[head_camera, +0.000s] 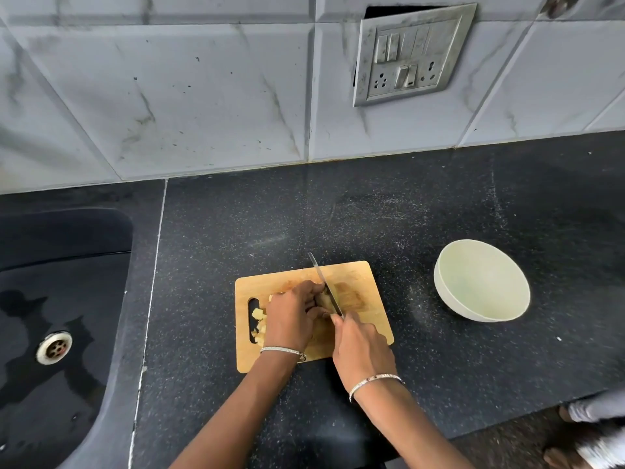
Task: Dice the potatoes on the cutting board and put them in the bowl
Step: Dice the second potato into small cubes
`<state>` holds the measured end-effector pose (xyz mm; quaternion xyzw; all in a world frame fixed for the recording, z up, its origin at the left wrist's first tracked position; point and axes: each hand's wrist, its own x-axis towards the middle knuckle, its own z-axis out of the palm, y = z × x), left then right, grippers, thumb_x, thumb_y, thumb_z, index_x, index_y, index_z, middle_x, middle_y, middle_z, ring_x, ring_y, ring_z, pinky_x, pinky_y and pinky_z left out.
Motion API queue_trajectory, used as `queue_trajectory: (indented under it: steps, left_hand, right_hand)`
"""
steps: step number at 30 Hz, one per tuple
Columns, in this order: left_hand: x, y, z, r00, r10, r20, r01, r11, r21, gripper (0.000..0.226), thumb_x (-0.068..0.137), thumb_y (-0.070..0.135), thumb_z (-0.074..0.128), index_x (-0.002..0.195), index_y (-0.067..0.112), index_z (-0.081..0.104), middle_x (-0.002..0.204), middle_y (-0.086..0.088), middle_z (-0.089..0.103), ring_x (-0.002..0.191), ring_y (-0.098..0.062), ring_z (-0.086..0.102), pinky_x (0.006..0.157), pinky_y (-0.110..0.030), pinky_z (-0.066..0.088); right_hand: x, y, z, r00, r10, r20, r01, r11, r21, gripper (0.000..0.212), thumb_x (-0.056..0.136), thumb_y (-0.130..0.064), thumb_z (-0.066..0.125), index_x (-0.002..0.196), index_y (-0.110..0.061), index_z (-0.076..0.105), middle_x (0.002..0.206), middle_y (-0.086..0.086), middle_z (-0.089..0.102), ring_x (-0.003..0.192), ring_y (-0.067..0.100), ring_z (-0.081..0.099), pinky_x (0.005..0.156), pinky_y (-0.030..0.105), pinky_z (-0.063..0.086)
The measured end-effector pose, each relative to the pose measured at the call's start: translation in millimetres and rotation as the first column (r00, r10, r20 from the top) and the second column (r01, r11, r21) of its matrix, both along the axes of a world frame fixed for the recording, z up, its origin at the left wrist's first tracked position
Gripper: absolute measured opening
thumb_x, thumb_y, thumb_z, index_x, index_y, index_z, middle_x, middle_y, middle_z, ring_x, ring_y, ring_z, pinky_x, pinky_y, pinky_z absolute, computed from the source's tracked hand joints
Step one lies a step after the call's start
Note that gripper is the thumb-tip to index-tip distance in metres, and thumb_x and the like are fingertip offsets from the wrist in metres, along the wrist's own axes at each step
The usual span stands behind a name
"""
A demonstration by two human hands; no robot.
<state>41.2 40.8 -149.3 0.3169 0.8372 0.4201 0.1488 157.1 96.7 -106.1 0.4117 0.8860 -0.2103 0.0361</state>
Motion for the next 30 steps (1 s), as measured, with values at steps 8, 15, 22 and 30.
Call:
queue_trajectory:
  steps: [8, 15, 22, 30]
  left_hand:
    - [1, 2, 3, 0.994, -0.011, 0.111, 0.008, 1.000, 0.026, 0.034, 0.073, -0.005, 0.076, 0.100, 0.015, 0.069, 0.093, 0.014, 0.071, 0.074, 0.005, 0.068, 0.076, -0.024, 0.058]
    - [0, 2, 3, 0.998, -0.007, 0.063, 0.007, 1.000, 0.004, 0.038, 0.070, -0.002, 0.078, 0.102, 0.017, 0.070, 0.091, 0.008, 0.073, 0.082, -0.004, 0.069, 0.080, -0.029, 0.058]
    - [2, 1, 9, 1.000, -0.003, -0.003, 0.003, 1.000, -0.025, 0.037, 0.070, 0.006, 0.081, 0.102, 0.020, 0.069, 0.086, 0.012, 0.073, 0.081, 0.001, 0.067, 0.081, -0.025, 0.056]
    - [0, 1, 9, 0.999, -0.030, 0.038, 0.030, 0.999, -0.010, 0.037, 0.068, 0.004, 0.083, 0.099, 0.018, 0.069, 0.083, 0.013, 0.071, 0.077, 0.003, 0.068, 0.078, -0.025, 0.058]
  right_hand:
    - [32, -13, -2, 0.996, 0.005, 0.092, -0.006, 1.000, 0.007, 0.041, 0.102, -0.047, 0.018, 0.110, -0.019, 0.047, 0.102, 0.006, 0.067, 0.097, 0.031, 0.066, 0.063, 0.036, 0.042]
    - [3, -3, -3, 0.997, 0.000, 0.074, 0.000, 1.000, 0.002, 0.040, 0.103, -0.043, 0.023, 0.108, -0.015, 0.051, 0.106, 0.009, 0.066, 0.100, 0.032, 0.064, 0.070, 0.038, 0.048]
    - [28, -13, -7, 0.997, -0.005, 0.079, 0.006, 1.000, -0.018, 0.039, 0.103, -0.045, 0.022, 0.111, -0.019, 0.049, 0.103, 0.005, 0.067, 0.098, 0.030, 0.066, 0.067, 0.037, 0.046]
    - [28, -17, -9, 0.993, -0.032, 0.116, 0.036, 0.999, -0.029, 0.042, 0.102, -0.046, 0.021, 0.115, -0.017, 0.049, 0.109, 0.007, 0.066, 0.103, 0.032, 0.064, 0.072, 0.038, 0.048]
